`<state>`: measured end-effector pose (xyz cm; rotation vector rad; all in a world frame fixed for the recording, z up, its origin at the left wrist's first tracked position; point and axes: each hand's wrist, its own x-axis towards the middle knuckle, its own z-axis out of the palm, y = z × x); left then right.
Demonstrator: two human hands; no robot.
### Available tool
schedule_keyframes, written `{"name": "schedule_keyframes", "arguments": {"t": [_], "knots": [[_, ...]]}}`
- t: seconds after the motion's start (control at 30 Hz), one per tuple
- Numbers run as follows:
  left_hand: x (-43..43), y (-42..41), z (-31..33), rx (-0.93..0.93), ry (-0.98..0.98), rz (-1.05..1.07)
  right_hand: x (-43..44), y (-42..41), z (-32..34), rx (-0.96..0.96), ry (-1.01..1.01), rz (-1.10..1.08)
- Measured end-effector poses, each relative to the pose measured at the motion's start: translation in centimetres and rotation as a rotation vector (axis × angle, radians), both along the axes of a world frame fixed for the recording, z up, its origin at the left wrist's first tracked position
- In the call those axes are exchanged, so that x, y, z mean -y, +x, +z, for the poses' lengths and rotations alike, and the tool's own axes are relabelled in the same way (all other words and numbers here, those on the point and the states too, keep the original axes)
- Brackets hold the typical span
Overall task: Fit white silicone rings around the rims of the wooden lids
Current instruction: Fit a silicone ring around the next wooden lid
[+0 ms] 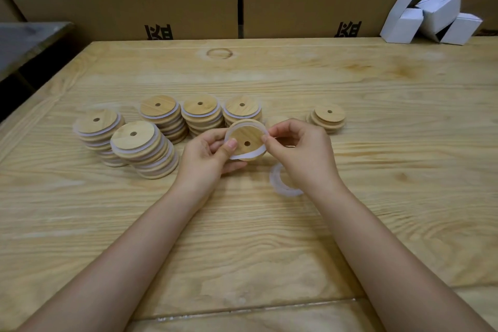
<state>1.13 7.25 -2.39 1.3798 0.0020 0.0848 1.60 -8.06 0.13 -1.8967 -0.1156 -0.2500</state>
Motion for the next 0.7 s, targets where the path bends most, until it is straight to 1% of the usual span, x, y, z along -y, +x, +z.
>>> {"name": "schedule_keyframes", "arguments": {"t": [0.07, 0.17, 0.23, 0.33, 0.47, 0.57, 0.63, 0.7], "knots": [[-0.01, 0.05, 0.01, -0.009, -0.016, 0.009, -0.02, 0.04, 0.00, -0.037, 0.031, -0.018], [-0.11, 0.11, -0.01, -0.013, -0.053, 0.018, 0.14, 0.04, 0.25, -0.128, 0.172, 0.003], [-0.37, 0.18, -0.01, -0.010, -0.070, 0.011, 0.07, -0.03, 0.40, -0.148, 0.254, 0.026], [-0.71, 0.31, -0.10, -0.011, -0.087, -0.001, -0.14, -0.07, 0.52, -0.165, 0.296, 0.059], [-0.83, 0.37, -0.25, -0.005, -0.086, -0.036, 0.14, -0.01, 0.57, -0.174, 0.297, 0.101], [-0.96, 0.36, -0.17, 0.005, -0.062, -0.118, 0.44, 0.00, 0.36, -0.155, 0.253, 0.060], [-0.91, 0.28, -0.13, 0.008, -0.011, -0.194, 0.47, 0.02, 0.23, -0.129, 0.218, 0.011], [-0.75, 0.13, -0.15, 0.015, 0.084, -0.252, 0.39, 0.12, 0.09, -0.087, 0.135, -0.011]]}}
